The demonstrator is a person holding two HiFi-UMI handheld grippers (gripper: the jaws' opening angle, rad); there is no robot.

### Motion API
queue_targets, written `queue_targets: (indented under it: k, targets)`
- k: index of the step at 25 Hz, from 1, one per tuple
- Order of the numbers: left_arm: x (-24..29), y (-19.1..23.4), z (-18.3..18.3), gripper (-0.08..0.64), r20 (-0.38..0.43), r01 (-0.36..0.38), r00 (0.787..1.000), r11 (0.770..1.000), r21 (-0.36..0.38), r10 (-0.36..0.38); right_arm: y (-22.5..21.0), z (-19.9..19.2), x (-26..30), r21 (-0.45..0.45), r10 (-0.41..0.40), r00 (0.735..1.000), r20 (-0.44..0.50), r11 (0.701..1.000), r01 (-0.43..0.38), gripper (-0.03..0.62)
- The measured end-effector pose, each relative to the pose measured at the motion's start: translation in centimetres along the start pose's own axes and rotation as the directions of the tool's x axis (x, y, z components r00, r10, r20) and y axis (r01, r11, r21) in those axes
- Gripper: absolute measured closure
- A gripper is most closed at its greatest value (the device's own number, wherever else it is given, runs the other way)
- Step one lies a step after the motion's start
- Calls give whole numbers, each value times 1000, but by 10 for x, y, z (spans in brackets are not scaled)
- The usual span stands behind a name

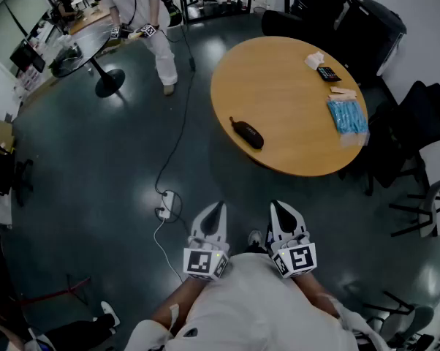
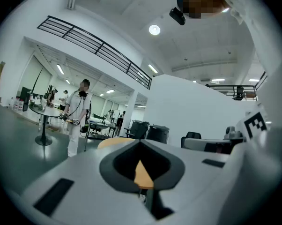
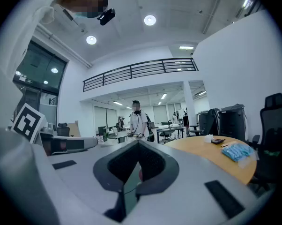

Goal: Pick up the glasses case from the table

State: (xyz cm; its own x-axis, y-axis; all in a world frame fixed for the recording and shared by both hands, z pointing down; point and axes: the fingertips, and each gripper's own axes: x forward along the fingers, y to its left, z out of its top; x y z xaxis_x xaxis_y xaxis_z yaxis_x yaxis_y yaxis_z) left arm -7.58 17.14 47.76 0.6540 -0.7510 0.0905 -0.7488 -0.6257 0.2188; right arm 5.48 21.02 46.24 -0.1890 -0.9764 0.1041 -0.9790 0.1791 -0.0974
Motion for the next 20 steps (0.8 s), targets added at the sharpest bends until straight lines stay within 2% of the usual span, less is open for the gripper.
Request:
queue_targets:
  k: [11,20]
  targets:
    - [9,-4,-1,554,-12,0,1000,1000,-13,0,-7,1,3,9,10,1000,0,1000,-10,578]
    - [25,-1,-8,554,-9,-87,996,996,-15,87,-37,-4,5,21,37,999,-19,999,-37,577]
